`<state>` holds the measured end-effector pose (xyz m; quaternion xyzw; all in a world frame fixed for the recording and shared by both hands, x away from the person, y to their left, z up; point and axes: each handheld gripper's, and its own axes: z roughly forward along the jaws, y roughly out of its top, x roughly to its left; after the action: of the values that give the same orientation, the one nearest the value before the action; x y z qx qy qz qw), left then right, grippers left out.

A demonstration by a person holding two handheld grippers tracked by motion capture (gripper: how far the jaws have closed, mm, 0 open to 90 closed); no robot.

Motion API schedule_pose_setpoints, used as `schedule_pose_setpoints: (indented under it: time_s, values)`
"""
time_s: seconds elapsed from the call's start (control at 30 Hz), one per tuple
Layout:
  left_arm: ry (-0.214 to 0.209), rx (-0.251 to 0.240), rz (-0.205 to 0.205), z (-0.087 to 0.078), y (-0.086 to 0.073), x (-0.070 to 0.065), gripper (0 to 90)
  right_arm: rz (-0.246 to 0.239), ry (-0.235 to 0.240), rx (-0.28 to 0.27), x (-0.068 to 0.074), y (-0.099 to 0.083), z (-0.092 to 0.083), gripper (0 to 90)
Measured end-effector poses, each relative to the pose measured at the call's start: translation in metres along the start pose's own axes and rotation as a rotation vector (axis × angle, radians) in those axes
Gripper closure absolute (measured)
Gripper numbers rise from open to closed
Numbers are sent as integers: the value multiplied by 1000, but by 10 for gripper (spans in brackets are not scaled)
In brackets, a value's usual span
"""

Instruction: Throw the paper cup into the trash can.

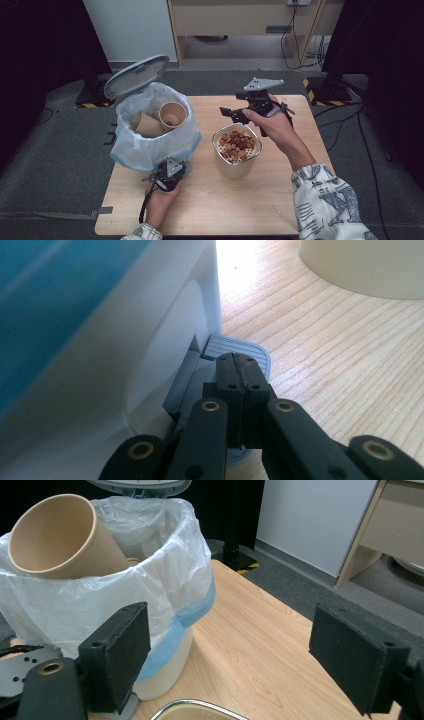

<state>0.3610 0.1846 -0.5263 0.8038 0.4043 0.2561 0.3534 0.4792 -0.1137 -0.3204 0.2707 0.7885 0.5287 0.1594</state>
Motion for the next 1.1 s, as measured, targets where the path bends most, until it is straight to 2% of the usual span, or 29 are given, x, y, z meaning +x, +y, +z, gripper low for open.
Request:
schedule_pose_setpoints:
  time_s: [1.1]
  values:
    - [1,-2,0,0,0,0,889,44,-61,11,-27,-28,-25,166]
